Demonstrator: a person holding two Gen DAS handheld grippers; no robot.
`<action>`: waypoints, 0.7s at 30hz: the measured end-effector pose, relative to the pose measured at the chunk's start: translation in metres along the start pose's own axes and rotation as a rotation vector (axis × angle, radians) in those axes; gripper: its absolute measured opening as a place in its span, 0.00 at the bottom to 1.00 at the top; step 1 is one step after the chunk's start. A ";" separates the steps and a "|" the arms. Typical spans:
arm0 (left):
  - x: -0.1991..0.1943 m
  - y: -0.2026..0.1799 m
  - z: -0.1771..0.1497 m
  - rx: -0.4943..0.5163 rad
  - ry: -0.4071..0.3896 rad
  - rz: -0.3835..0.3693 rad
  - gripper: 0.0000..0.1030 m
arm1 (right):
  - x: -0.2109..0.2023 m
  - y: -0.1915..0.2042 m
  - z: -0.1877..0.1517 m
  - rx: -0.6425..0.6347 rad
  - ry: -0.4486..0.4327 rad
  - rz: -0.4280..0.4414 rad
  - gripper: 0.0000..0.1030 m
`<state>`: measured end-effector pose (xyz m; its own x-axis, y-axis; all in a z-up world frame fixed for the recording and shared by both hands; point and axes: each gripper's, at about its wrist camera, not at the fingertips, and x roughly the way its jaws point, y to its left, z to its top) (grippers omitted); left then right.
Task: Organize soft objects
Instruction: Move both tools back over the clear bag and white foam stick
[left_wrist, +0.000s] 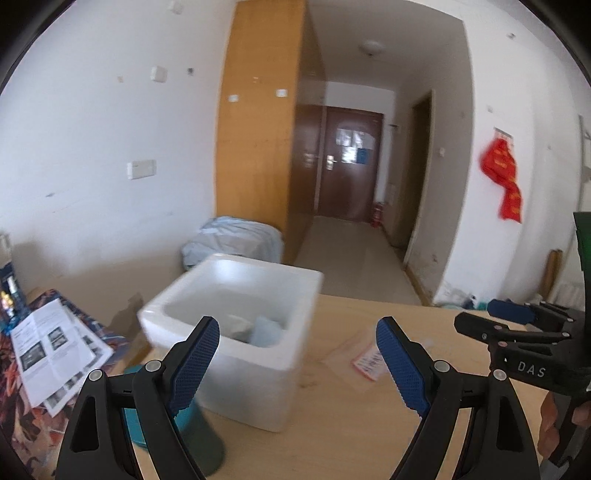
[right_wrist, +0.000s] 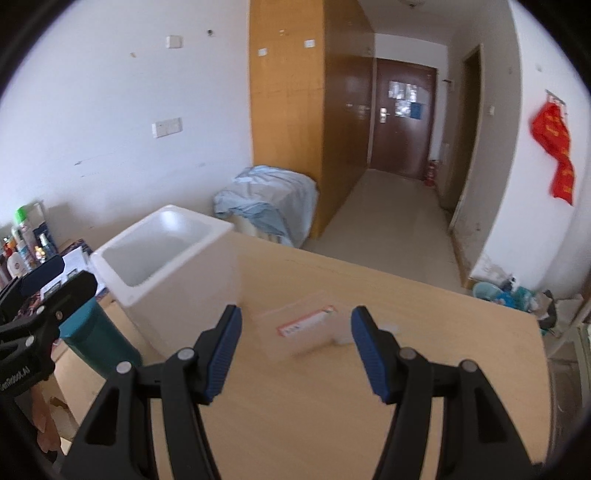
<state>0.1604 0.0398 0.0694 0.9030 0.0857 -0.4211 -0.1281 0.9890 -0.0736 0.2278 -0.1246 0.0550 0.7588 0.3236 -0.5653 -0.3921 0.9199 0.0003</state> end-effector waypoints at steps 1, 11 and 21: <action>0.001 -0.007 -0.001 0.008 0.006 -0.016 0.85 | -0.002 -0.007 -0.002 0.009 0.002 -0.016 0.64; 0.027 -0.058 -0.017 0.057 0.089 -0.161 0.85 | 0.003 -0.051 -0.020 0.077 0.044 -0.091 0.64; 0.071 -0.069 -0.031 0.056 0.159 -0.193 0.85 | 0.034 -0.070 -0.030 0.106 0.107 -0.093 0.64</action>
<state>0.2208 -0.0260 0.0161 0.8319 -0.1214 -0.5415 0.0677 0.9907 -0.1180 0.2658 -0.1849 0.0105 0.7273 0.2154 -0.6516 -0.2611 0.9649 0.0276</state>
